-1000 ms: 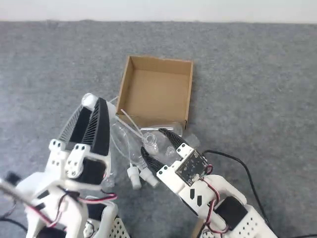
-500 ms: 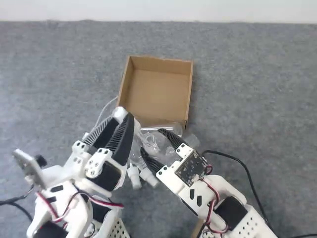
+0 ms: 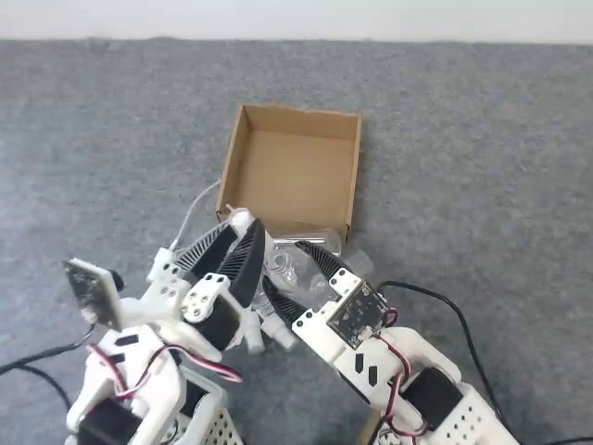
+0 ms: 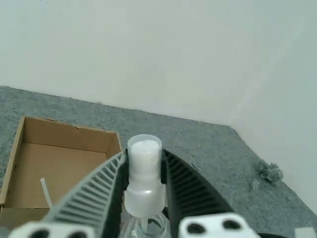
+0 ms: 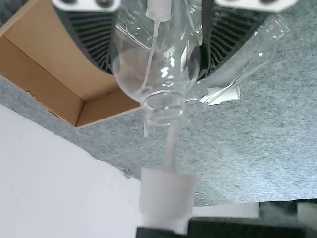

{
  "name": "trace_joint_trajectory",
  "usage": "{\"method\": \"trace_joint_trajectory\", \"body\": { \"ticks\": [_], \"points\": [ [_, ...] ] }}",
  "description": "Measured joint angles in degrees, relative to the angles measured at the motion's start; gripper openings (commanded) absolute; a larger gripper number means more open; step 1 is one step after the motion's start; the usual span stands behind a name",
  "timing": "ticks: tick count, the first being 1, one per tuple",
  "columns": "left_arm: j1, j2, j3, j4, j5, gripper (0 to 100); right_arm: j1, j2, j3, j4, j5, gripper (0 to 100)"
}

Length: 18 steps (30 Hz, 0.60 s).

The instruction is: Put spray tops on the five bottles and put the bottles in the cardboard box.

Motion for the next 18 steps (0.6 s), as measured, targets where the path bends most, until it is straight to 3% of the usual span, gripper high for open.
{"method": "trace_joint_trajectory", "body": {
  "ticks": [5,11,18],
  "points": [
    [0.44,0.0,0.26,0.0,-0.44,1,0.0,0.0,0.0,0.0,0.0,8.3],
    [7.56,0.0,0.18,3.69,-2.81,1,0.0,0.0,0.0,0.0,0.0,8.3],
    [8.79,-0.09,0.0,5.63,-3.96,1,0.0,0.09,0.09,0.0,0.09,8.3]
  ]
}}
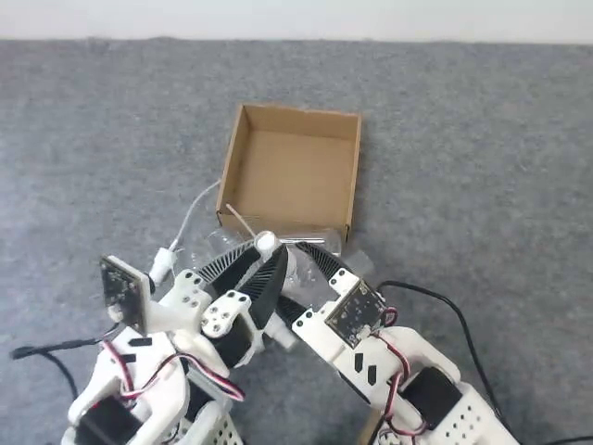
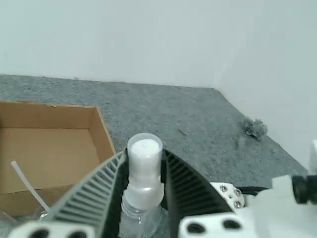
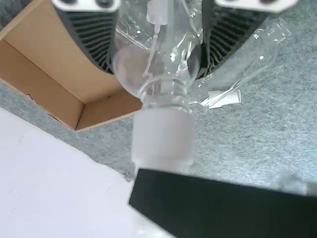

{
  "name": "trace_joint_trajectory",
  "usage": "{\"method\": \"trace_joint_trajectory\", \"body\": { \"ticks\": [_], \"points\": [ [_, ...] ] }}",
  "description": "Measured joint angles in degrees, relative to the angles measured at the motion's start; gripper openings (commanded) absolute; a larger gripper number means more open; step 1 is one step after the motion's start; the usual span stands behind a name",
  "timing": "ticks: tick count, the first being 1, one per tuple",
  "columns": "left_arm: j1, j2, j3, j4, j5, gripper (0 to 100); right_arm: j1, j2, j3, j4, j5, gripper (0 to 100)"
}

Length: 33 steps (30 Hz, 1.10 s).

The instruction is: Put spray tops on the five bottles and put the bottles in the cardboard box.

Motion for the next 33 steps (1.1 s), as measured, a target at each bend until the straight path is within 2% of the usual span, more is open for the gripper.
{"method": "trace_joint_trajectory", "body": {
  "ticks": [10,17,26,31,33],
  "points": [
    [0.26,0.0,0.09,3.16,-6.42,2,0.0,0.0,0.0,0.09,-2.73,8.3],
    [0.35,0.0,0.26,6.33,-8.26,23,0.18,-0.09,0.0,2.11,-3.16,8.3],
    [0.35,0.0,-0.7,7.56,-8.44,24,0.26,-0.09,-0.09,2.11,-3.16,8.2],
    [0.18,0.0,-5.54,7.56,-9.41,24,0.26,-0.09,-0.09,2.11,-3.16,1.2],
    [-1.93,0.0,-6.59,7.56,-10.73,24,0.26,-0.09,-0.09,2.11,-3.16,0.9]
  ]
}}
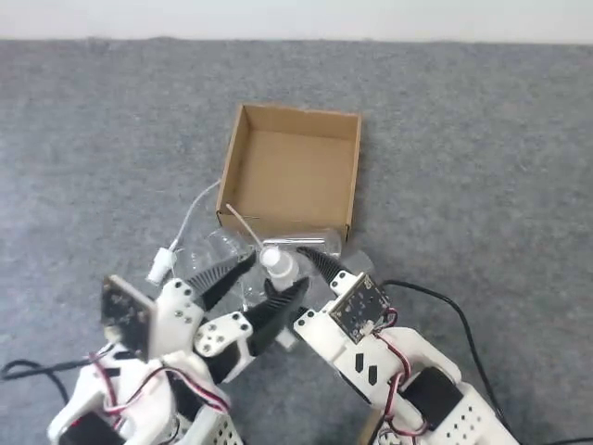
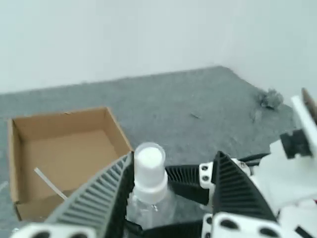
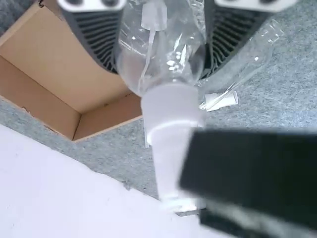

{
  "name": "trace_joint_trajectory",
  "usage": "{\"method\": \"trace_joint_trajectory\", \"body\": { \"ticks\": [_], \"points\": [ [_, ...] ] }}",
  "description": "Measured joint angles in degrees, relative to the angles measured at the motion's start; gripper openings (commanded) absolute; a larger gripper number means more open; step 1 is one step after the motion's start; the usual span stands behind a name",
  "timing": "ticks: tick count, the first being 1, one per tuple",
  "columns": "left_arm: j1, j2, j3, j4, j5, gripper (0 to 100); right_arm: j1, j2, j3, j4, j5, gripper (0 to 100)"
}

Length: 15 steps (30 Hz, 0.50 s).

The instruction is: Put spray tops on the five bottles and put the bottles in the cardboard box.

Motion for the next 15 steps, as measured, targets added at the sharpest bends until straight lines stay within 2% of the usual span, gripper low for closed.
{"method": "trace_joint_trajectory", "body": {
  "ticks": [8,15],
  "points": [
    [-14.51,0.0,-2.64,0.0,-1.32,24,0.44,0.0,-0.09,0.26,0.0,2.8],
    [-25.49,0.0,-2.81,0.0,-0.88,24,1.58,-0.09,-9.23,7.21,0.0,2.8]
  ]
}}
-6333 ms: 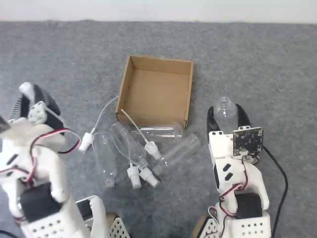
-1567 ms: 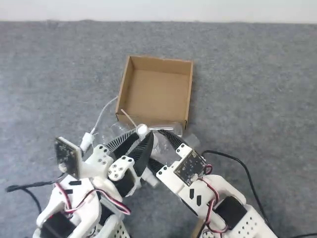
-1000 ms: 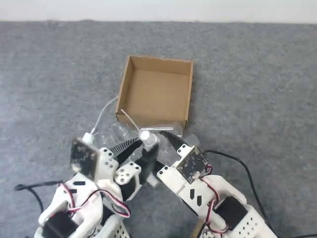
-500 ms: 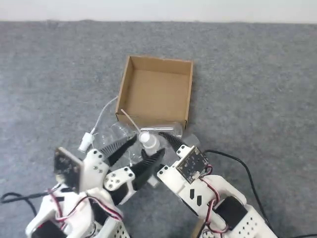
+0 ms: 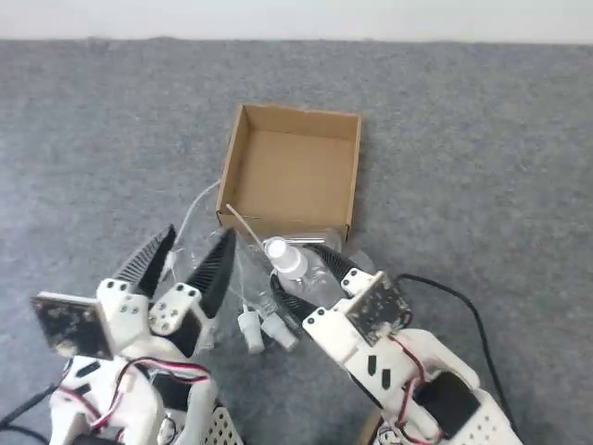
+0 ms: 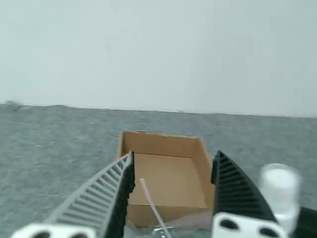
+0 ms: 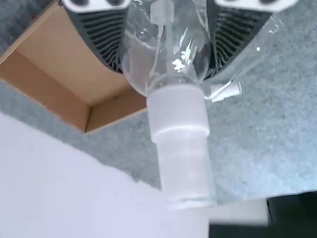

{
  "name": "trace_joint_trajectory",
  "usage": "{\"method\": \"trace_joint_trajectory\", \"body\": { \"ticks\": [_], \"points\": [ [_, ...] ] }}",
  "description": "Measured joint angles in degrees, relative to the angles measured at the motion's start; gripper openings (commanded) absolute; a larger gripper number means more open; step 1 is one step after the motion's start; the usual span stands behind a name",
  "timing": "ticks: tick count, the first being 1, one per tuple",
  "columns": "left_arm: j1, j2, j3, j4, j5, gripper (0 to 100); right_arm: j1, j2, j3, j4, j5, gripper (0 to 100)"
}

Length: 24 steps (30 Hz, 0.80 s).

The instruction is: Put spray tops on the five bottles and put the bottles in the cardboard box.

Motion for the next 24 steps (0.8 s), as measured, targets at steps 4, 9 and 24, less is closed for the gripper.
{"method": "trace_joint_trajectory", "body": {
  "ticks": [4,9,24],
  "points": [
    [-4.31,0.0,0.0,0.0,2.11,24,0.09,1.67,-4.66,0.18,0.0,2.6],
    [-4.92,0.0,4.4,-1.93,2.99,24,0.09,11.43,-9.58,-0.79,0.0,2.4],
    [10.02,0.0,9.05,-8.44,3.34,24,-5.01,21.8,-12.48,-3.25,-0.18,2.4]
  ]
}}
